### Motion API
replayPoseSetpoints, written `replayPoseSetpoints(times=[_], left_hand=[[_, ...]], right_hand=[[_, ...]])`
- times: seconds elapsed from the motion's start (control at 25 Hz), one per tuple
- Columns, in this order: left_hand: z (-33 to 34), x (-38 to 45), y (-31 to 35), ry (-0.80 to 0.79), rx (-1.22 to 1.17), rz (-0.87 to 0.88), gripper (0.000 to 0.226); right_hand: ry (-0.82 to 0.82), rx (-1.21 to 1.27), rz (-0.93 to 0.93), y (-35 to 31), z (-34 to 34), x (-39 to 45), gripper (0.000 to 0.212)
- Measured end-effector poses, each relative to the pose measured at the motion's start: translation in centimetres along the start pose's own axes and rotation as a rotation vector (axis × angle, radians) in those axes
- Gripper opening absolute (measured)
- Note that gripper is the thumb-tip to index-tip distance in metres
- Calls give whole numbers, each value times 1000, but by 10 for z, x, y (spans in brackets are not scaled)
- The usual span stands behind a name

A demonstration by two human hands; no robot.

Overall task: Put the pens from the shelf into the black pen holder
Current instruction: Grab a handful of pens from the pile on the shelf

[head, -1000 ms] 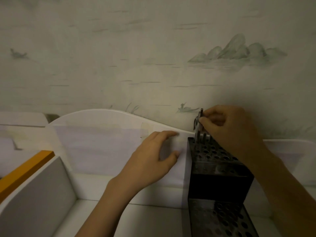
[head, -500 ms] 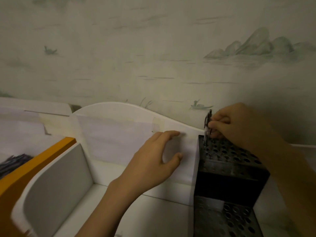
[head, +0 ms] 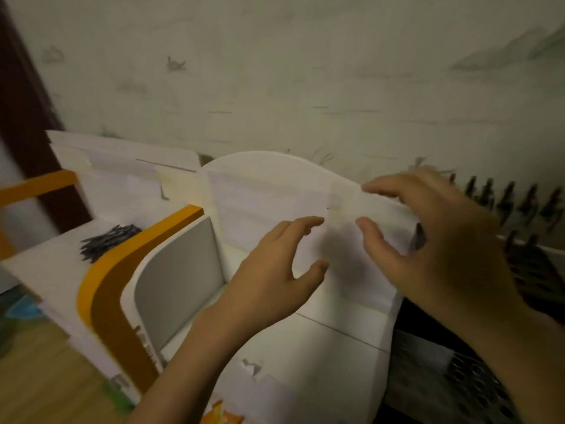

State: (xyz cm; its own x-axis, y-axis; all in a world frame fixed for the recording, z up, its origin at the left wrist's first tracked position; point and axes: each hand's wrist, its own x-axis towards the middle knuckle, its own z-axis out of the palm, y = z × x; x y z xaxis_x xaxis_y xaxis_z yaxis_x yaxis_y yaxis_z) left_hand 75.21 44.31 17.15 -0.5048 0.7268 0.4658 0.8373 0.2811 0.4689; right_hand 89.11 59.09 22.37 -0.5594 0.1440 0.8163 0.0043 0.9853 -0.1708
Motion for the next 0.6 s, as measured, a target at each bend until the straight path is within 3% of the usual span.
replayPoseSetpoints(times=[0.24,0.6], left_hand=[[-56,-58,-54,67,130,-139,61],[-184,-145,-191,54,229,-211,67]], right_hand=[[-484,96,101,-60,80,-9,64],[-581,105,40,-221,202,15,64]])
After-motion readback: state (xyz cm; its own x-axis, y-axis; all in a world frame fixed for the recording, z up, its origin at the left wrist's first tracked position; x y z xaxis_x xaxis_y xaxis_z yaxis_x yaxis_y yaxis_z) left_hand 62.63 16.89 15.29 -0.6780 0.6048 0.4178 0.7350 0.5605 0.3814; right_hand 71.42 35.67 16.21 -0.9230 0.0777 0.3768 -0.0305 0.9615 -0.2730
